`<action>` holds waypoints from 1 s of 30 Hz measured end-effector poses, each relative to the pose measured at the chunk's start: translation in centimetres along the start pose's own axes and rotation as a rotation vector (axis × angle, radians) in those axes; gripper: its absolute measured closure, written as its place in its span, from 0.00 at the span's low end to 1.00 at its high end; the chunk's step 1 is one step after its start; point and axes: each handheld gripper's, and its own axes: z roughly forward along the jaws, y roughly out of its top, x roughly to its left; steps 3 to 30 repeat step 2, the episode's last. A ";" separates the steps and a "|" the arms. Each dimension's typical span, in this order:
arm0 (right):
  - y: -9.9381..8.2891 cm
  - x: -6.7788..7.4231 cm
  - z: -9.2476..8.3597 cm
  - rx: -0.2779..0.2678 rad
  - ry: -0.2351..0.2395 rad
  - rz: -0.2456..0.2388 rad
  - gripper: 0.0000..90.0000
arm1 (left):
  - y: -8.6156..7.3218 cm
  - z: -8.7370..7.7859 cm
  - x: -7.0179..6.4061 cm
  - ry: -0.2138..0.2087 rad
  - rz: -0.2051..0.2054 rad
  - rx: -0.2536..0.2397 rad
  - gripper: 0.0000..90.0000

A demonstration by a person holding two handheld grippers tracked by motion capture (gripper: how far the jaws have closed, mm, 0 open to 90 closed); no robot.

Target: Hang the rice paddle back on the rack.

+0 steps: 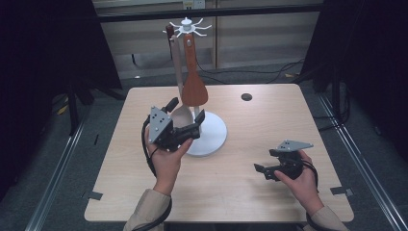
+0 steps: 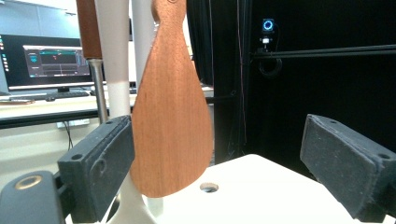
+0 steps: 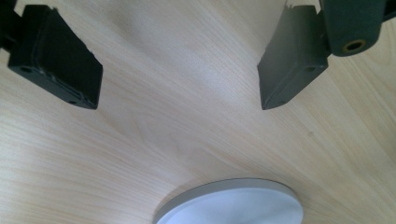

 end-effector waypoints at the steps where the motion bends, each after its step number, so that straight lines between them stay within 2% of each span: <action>1: 0.0 0.0 0.1 -0.001 0.003 -0.005 0.16 | 0.0 -0.1 0.1 0.003 0.003 -0.001 0.11; 30: 0.1 0.0 0.1 0.001 0.004 -0.002 0.16 | 0.0 -0.1 0.2 0.001 0.007 0.000 0.11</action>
